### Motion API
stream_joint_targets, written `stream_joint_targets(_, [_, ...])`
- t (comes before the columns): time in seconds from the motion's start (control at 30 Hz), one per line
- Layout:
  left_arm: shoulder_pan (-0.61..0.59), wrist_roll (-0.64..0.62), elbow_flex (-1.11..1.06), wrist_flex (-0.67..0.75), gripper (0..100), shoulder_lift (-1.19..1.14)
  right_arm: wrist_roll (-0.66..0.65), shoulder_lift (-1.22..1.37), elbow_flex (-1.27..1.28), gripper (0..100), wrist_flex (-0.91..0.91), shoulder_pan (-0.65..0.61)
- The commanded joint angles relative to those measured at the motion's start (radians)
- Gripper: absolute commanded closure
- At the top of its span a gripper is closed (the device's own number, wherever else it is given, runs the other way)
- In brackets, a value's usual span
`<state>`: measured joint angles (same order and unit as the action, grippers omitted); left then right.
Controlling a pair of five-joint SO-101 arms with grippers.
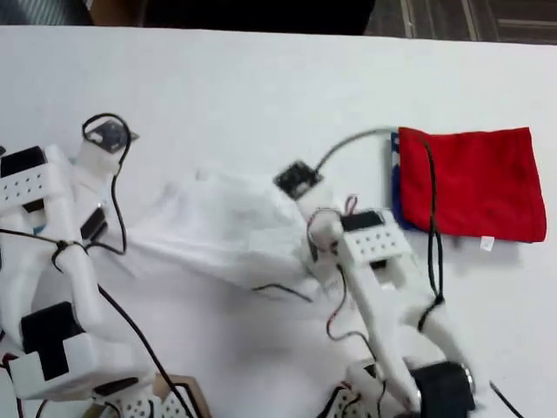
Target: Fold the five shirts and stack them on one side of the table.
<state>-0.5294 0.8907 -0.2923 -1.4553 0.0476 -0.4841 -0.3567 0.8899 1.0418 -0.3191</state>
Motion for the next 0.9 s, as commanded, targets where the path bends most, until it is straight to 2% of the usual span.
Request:
stream_joint_targets(0.0, [0.003, -0.005, 0.004, 0.006, 97, 0.035, -0.025, -0.134, 0.034, 85.4, 0.038, 0.028])
stream_joint_targets(0.1, [0.003, -0.005, 0.004, 0.002, 97, 0.035, -0.026, -0.225, -0.080, 75.5, 0.140, 0.093])
stream_joint_targets(0.27, [0.003, -0.011, 0.002, 0.002, 97, 0.035, -0.017, -0.294, -0.258, 74.8, 0.139, 0.180])
stream_joint_targets(0.47, [0.003, -0.011, 0.002, 0.002, 97, 0.037, 0.089, -0.027, -0.255, 74.8, -0.048, 0.156])
stream_joint_targets(0.6, [0.003, -0.011, 0.002, 0.002, 97, 0.037, 0.160, 0.208, -0.379, 74.8, -0.139, 0.154])
stream_joint_targets(0.7, [0.003, -0.011, 0.002, 0.008, 97, 0.037, 0.201, 0.367, -0.537, 74.8, -0.068, 0.127])
stream_joint_targets(0.87, [0.003, -0.006, 0.002, 0.009, 97, 0.037, 0.173, 0.506, -0.743, 74.6, 0.240, 0.054])
